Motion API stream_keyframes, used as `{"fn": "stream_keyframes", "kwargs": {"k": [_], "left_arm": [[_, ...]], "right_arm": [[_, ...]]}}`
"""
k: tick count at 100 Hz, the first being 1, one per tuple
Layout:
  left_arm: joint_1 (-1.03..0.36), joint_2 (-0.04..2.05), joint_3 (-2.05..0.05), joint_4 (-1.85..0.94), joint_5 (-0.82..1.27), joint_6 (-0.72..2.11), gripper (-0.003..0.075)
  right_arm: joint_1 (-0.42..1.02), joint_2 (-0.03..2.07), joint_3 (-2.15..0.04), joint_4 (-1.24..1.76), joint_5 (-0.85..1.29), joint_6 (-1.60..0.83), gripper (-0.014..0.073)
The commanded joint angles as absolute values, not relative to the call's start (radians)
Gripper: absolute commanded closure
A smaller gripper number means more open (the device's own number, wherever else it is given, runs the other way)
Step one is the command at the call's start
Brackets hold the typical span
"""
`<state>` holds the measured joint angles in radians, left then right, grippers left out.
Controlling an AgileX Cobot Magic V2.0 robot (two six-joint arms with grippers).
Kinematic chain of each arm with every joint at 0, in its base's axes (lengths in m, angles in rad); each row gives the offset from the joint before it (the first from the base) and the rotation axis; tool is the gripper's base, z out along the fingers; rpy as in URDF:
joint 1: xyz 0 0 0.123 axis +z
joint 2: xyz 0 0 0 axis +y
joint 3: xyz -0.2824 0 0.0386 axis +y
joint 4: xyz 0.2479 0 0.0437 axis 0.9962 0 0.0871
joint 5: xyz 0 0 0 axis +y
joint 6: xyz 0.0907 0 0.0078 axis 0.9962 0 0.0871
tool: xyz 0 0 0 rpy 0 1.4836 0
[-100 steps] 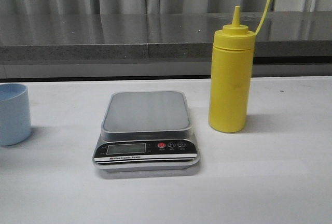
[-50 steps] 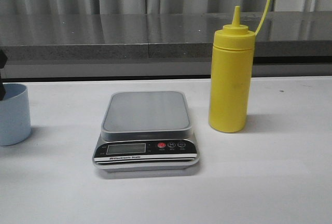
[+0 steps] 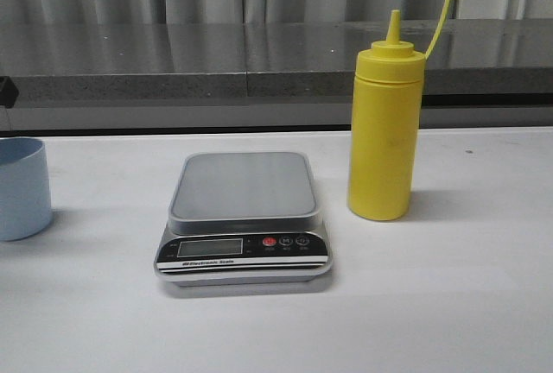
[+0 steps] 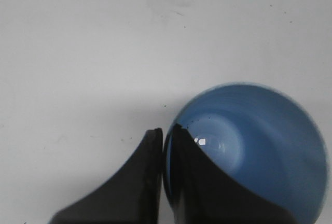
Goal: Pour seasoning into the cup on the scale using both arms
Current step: 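Grasp the light blue cup with the left gripper, then lift the cup with the left gripper and carry it over the scale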
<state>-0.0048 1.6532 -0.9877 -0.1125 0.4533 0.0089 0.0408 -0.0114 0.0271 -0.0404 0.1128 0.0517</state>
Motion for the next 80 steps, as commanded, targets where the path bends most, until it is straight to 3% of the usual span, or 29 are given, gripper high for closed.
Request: {"fn": "stream_keyframes", "kwargs": {"k": [1,26,50,80], "left_arm": [[-0.006,1.619,-1.018,-0.125,0.412,0.006,0.0740],[-0.006,1.594,-1.038,-0.159,0.434,0.006,0.0740],[-0.024,1.553,-1.193,-0.161,0.613,0.031,0.0740],[-0.150,1.561,-1.385,-0.224,0.749,0.090,0.0740]], "right_arm": [[0.036,-0.030,0.006,-0.050,0.031,0.050,0.0659],[0.036,-0.030,0.006,-0.050,0.031,0.050,0.0659],[0.036,-0.030,0.006,-0.050,0.031,0.050,0.0659],[0.036,-0.030,0.006,-0.050,0.031,0.050,0.0659]]}}
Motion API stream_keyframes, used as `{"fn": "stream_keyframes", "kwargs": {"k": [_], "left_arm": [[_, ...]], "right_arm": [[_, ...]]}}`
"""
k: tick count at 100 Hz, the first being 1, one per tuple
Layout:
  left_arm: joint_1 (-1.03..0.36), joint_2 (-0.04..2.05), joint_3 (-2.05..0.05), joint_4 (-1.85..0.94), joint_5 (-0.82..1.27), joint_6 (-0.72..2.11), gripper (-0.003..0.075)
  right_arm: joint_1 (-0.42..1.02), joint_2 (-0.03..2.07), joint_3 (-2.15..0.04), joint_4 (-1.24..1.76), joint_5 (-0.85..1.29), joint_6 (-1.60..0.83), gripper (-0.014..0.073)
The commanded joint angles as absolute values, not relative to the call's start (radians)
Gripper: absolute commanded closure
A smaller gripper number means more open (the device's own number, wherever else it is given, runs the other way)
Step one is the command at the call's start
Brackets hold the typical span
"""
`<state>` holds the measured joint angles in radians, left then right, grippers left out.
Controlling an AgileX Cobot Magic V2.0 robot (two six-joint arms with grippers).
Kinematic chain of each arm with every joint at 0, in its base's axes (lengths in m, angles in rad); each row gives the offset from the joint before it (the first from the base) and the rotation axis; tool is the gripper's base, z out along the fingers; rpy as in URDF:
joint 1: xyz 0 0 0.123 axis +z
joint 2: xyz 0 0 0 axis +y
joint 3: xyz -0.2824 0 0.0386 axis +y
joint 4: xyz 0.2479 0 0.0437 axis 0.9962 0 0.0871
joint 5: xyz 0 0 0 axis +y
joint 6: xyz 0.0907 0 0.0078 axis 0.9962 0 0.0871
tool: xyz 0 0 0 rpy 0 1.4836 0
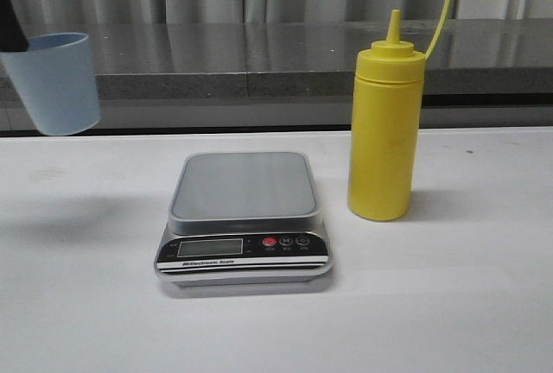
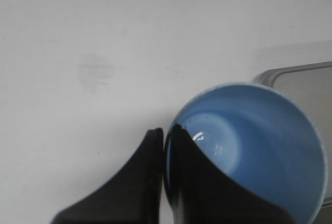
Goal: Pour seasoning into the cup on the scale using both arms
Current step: 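Lift the cup with the left gripper and carry it over the scale, then lower the cup onto the scale and open the left gripper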
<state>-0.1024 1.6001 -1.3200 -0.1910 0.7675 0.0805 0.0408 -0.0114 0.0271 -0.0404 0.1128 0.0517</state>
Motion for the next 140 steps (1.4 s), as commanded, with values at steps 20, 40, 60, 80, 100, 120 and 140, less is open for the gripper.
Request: {"fn": "stream_keyframes", "kwargs": {"k": [20,40,60,80,100,120,140], "left_arm": [[-0.282,1.613,-1.455,-0.224,0.743,0.090,0.0740],[-0.376,1.719,-1.532,-0.224,0.743,0.090,0.0740],[-0.436,1.810,-1.578,-0.222,0.738,0.092,0.0740],[-0.455,1.859,-1.588,-0.221,0.724,0.092,0.0740],[-0.455,1.879,-1.588,-0.221,0.728,0.092,0.0740],[-0.455,1.879,-1.588,-0.221,0.732,0.092,0.0740],[-0.455,1.879,-1.592,-0.221,0.733,0.092,0.0703]], "right_arm": [[0.036,-0.030,0.006,-0.050,0.031,0.050,0.0659],[0.036,-0.030,0.006,-0.050,0.031,0.050,0.0659],[0.036,-0.030,0.006,-0.050,0.031,0.050,0.0659],[0.036,-0.030,0.006,-0.050,0.031,0.050,0.0659],[0.036,-0.030,0.006,-0.050,0.031,0.050,0.0659],[0.036,-0.030,0.006,-0.050,0.031,0.050,0.0659],[0.036,-0.030,0.006,-0.050,0.031,0.050,0.0659]]}}
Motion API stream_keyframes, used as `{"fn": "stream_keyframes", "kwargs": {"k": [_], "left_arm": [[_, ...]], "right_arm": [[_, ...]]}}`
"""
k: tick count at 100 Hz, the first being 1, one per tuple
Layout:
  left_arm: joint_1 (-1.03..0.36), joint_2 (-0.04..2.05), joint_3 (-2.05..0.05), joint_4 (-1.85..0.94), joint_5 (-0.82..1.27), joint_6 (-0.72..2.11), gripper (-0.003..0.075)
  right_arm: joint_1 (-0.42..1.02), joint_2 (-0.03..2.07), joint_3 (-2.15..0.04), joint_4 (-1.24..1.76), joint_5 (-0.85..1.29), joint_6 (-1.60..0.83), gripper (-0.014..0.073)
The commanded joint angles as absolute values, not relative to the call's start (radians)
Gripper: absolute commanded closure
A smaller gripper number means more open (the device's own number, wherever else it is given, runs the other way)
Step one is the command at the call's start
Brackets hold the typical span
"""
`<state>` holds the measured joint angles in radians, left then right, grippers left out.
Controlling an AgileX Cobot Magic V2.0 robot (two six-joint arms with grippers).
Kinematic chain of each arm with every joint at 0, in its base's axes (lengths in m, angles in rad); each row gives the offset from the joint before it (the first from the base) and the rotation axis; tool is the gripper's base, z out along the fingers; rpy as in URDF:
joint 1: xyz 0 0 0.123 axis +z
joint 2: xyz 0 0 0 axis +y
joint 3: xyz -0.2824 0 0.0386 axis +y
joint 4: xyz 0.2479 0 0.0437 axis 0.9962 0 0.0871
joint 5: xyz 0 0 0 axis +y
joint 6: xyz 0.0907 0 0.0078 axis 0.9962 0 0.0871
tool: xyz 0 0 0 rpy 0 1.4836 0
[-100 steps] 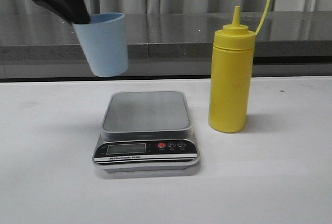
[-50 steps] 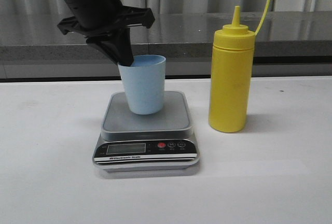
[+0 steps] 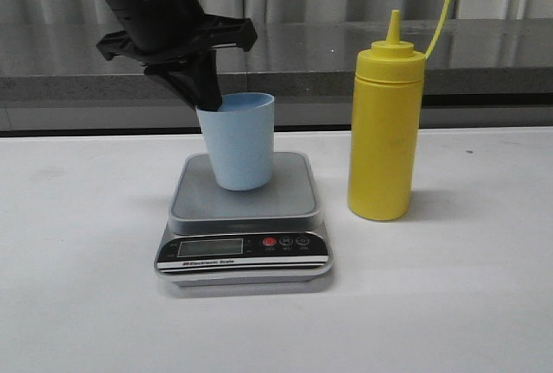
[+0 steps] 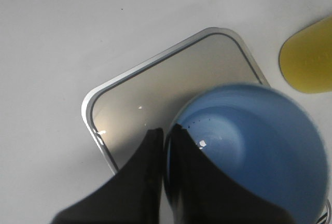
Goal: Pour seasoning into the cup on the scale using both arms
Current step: 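Lower the cup onto the scale and open the left gripper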
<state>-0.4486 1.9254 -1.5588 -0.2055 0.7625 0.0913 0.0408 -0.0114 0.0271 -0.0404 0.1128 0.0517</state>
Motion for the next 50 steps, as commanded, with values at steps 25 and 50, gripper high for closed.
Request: {"fn": "stream_keyframes", "kwargs": {"k": [25,50], "left_arm": [[-0.455,1.873,-1.605,-0.223,0.751,0.092,0.0276],[-0.455,1.836,-1.617,-0.227,0.771,0.092,0.0132]], "right_arm": [[0.036,-0.030,0.006,-0.050,0.031,0.050,0.0659],[0.036,-0.030,0.006,-0.050,0.031,0.050,0.0659]]}}
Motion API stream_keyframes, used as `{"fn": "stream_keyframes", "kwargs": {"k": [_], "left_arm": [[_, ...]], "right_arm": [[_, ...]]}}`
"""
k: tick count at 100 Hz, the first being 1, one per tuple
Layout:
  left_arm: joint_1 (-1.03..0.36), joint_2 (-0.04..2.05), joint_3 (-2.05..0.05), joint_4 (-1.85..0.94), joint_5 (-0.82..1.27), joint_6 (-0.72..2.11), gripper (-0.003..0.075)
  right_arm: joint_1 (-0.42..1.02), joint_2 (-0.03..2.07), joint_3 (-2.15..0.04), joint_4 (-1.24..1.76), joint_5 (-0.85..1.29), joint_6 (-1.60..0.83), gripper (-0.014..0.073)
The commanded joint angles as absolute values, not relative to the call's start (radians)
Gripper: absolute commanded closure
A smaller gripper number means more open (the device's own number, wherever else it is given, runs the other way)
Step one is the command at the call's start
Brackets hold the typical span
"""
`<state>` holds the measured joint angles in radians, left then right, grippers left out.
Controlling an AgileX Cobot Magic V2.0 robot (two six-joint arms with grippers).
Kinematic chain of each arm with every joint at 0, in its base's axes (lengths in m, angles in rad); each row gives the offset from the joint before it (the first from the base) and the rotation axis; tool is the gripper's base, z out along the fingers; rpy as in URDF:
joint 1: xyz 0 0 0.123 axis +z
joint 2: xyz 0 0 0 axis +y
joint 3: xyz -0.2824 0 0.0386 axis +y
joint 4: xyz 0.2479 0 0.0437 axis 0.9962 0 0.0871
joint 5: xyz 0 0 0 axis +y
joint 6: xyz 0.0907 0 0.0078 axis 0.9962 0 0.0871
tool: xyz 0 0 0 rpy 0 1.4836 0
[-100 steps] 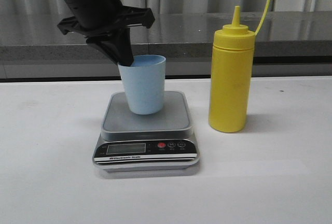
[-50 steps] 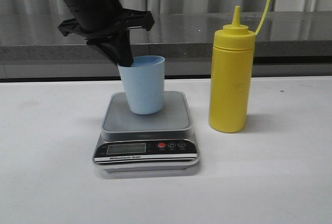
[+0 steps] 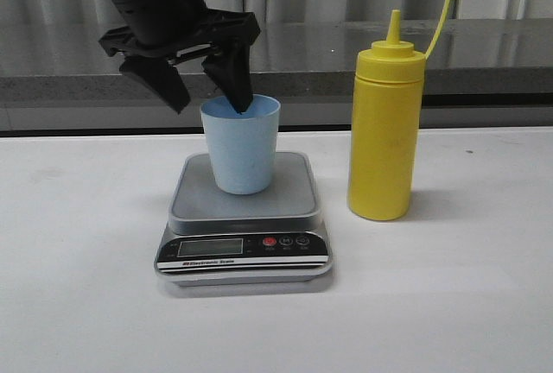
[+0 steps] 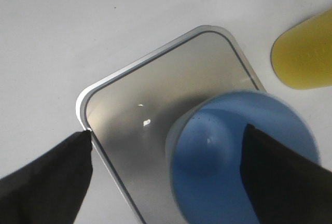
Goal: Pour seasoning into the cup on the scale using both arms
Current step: 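Lower the cup onto the scale and open the left gripper, then withdraw the left gripper upward away from the cup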
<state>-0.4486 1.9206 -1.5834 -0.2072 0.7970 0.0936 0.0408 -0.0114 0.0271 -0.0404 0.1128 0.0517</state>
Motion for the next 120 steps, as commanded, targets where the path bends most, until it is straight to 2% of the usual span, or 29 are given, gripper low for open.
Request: {"fn": "stream_keyframes", "kwargs": {"k": [1,26,46,61,85,120], "left_arm": [[-0.453,1.834,-1.617,-0.227,0.773,0.092,0.0132],[-0.406,1.712,-1.617,-0.219,0.765,0.114,0.0132],[-0.308,1.598,-1.609,-0.219,0.733,0.114,0.0132],[-0.228,1.492,-1.525,-0.218,0.669,0.114,0.0132],[-0.139,1.267,-1.237,-0.201,0.445,0.118,0.0132],[-0.133,0.908,-0.737,-0.194,0.109,0.118,0.0132]], "right_arm": [[0.036,-0.030,0.006,-0.050,0.031,0.050,0.0659],[0.036,-0.030,0.006,-0.050,0.031,0.050,0.0659],[0.036,-0.030,0.006,-0.050,0.031,0.050,0.0659],[0.036,-0.030,0.006,-0.050,0.031,0.050,0.0659],[0.036,-0.030,0.006,-0.050,0.031,0.050,0.0659],[0.036,-0.030,0.006,-0.050,0.031,0.050,0.0659]]}}
